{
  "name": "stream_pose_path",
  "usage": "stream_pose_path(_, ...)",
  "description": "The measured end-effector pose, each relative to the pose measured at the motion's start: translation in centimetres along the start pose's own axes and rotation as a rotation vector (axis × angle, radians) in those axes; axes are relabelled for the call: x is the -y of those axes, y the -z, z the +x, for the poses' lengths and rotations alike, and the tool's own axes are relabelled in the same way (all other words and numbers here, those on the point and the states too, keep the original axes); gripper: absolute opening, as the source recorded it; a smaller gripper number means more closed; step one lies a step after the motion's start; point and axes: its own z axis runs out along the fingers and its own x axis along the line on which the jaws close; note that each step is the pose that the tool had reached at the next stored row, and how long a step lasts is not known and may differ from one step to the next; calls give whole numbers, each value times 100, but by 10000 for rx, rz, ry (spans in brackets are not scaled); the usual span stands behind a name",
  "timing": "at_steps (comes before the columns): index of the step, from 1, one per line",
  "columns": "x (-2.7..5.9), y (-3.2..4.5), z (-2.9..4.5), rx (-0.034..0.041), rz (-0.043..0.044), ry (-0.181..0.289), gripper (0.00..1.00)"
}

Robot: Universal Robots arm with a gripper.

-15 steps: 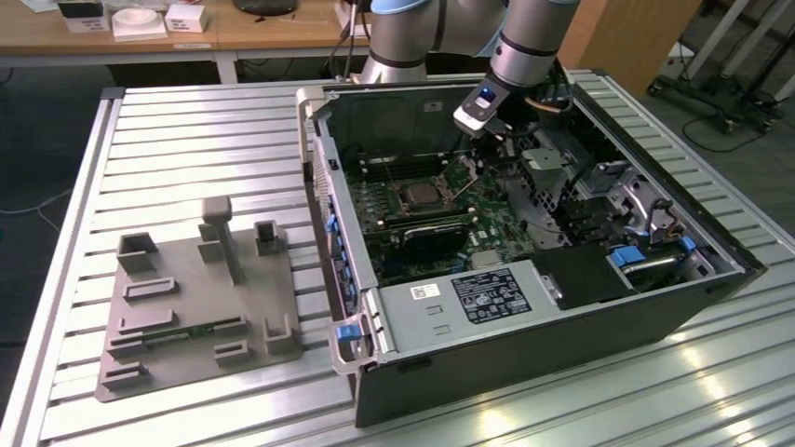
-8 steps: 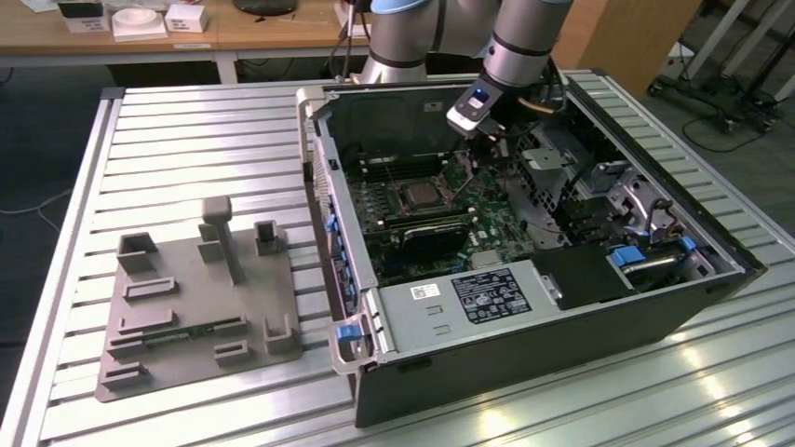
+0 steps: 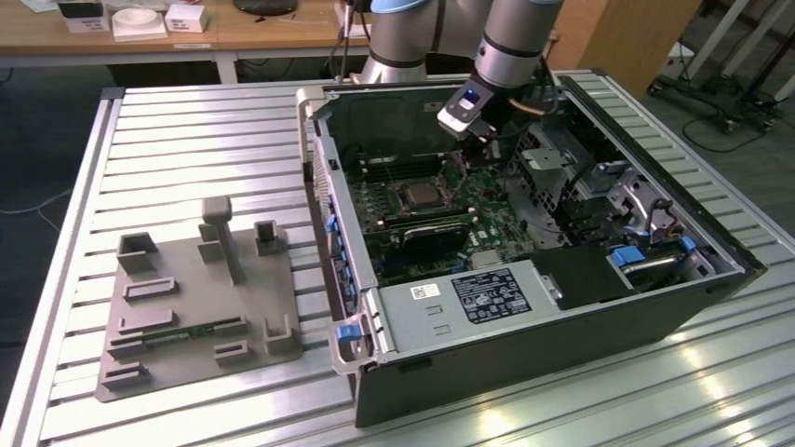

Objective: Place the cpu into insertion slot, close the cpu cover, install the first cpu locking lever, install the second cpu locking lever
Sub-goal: 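Close the cpu cover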

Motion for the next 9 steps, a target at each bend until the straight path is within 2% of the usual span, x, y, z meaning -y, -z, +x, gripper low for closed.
stream_pose_path(9, 103, -11, 0, -3, 0, 0, 10)
